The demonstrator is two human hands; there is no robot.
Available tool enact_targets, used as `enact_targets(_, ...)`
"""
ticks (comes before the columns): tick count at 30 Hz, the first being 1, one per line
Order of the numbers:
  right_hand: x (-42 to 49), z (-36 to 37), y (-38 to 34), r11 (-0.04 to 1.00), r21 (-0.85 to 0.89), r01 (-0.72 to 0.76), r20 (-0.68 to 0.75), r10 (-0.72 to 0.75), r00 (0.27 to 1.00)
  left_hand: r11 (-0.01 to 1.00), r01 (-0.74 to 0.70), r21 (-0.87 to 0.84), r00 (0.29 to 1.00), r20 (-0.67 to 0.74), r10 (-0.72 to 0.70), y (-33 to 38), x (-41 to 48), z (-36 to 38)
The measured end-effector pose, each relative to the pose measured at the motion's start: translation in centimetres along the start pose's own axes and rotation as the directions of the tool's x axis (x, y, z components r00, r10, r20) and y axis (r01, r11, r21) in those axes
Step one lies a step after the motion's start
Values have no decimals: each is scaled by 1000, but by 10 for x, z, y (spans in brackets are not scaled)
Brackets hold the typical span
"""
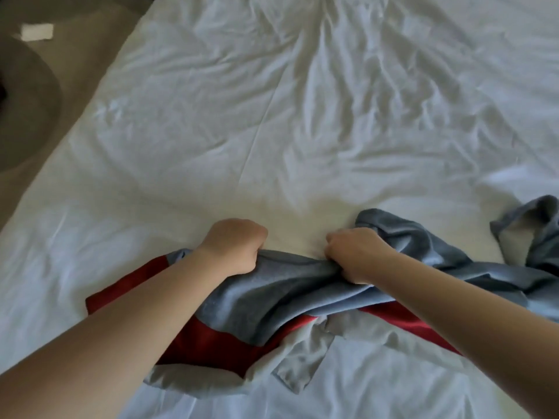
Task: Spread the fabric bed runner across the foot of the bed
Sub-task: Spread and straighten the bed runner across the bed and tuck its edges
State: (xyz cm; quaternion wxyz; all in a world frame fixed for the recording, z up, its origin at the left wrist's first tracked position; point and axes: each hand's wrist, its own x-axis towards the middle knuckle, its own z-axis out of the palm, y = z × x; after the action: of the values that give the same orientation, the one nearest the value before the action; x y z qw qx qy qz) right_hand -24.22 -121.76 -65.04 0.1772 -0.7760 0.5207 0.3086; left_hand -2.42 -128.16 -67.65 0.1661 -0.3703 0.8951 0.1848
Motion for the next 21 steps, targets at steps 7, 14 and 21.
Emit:
enact_targets(7,40,-73,14,994,2,-107,-442,97,892,979,205,14,933,-304,-191,-70,-6,-46)
enact_targets(14,97,-122,-56,976,188,-109,-616,203,761,935,353,42,817,-500,-286,-170,-38,-83)
enact_targets(21,127,-113,-117,960,248,129,-207,-77,975,976,184,112,976,-138,-169,-201,-52,-59)
